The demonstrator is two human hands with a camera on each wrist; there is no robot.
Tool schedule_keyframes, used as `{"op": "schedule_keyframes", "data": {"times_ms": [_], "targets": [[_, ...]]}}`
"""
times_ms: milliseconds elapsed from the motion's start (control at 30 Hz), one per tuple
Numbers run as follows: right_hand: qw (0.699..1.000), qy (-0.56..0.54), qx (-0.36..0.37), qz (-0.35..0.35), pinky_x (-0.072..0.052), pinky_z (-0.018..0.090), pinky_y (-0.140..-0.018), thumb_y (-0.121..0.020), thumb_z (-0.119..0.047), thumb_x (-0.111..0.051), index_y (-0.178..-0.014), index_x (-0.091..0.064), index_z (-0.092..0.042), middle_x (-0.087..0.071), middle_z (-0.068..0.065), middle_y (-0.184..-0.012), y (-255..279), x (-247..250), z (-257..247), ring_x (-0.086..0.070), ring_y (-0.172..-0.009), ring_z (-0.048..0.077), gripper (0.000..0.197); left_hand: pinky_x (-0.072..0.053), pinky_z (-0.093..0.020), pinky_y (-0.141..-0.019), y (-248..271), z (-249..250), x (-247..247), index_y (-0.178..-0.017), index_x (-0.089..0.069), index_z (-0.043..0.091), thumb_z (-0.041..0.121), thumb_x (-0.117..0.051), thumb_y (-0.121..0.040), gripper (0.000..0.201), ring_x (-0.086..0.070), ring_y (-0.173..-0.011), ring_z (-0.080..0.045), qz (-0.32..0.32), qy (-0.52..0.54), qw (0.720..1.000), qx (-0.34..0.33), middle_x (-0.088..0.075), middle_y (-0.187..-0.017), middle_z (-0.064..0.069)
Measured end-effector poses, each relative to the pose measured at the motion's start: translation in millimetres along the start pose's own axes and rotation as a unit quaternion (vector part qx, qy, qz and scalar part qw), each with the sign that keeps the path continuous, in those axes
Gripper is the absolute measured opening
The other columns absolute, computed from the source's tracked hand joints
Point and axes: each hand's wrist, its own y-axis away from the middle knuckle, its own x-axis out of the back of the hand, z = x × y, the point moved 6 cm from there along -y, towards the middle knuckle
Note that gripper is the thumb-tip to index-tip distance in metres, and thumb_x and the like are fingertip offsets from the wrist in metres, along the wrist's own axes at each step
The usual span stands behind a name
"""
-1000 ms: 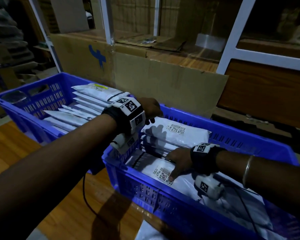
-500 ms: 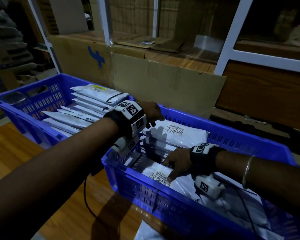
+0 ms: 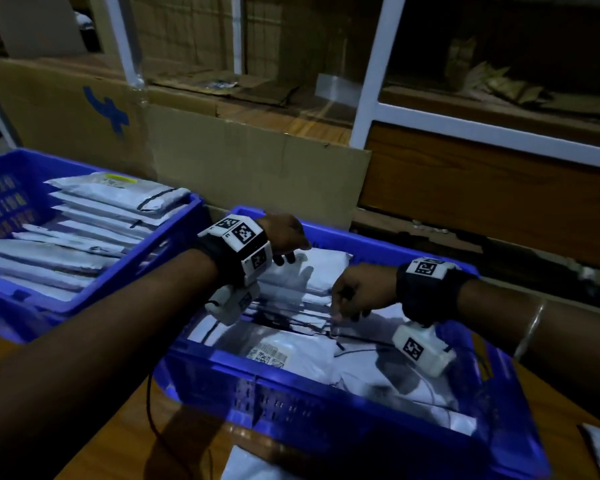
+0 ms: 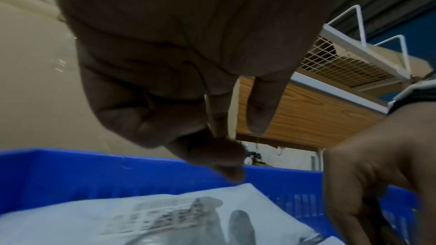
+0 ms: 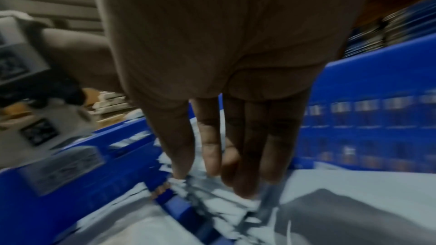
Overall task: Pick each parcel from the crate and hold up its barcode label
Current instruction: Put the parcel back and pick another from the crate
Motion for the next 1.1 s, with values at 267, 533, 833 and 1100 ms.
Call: {"op": "schedule_keyframes", "data": {"times_ms": [267, 533, 833, 1100], "targets": [[0.992, -0.019, -0.113, 0.046, -0.052, 0.023, -0.052, -0.092, -0.032, -0.066, -0.086, -0.067, -0.018, -0.069, 0.003, -0.078, 37, 4, 82, -0.065, -0.066, 0.016, 0.015, -0.036, -0.019, -0.045, -25, 32, -32, -0.108, -0.069, 0.007, 0.03, -0.059, -0.094, 0.029, -0.048, -0.049, -0.012, -0.025, -0.027, 0.997, -0.075, -0.058, -0.061, -0.001], [0.985, 0.053, -0.156, 0.059, -0.052, 0.031, -0.073, -0.089, -0.028, -0.068, -0.094, -0.069, -0.022, -0.07, 0.004, -0.095, 25, 1, 107, -0.063, -0.083, 0.019, 0.008, -0.032, -0.009, -0.036, -40, 52, -43, -0.112, -0.068, 0.008, 0.031, -0.058, -0.095, 0.03, -0.046, -0.053, -0.01, -0.027, -0.026, 0.993, -0.107, -0.055, -0.063, 0.0], [0.97, 0.117, -0.208, 0.054, -0.053, 0.037, -0.081, -0.081, -0.036, -0.073, -0.101, -0.069, -0.012, -0.065, 0.006, -0.095, -12, 1, 122, -0.062, -0.089, 0.028, 0.032, -0.028, -0.01, -0.031, -48, 58, -51, -0.113, -0.066, 0.005, 0.031, -0.055, -0.097, 0.033, -0.044, -0.049, -0.008, -0.049, -0.003, 0.991, -0.123, -0.057, -0.069, -0.004], [0.962, 0.142, -0.231, -0.027, -0.055, 0.037, -0.075, -0.069, -0.044, -0.083, -0.076, -0.065, -0.016, -0.068, 0.008, -0.084, -39, -18, 144, -0.061, -0.074, 0.024, 0.034, -0.04, -0.014, -0.048, -51, 50, -59, -0.115, -0.066, 0.008, 0.033, -0.056, -0.096, 0.033, -0.061, -0.072, -0.019, -0.068, 0.012, 0.99, -0.126, -0.065, -0.088, -0.011]]}}
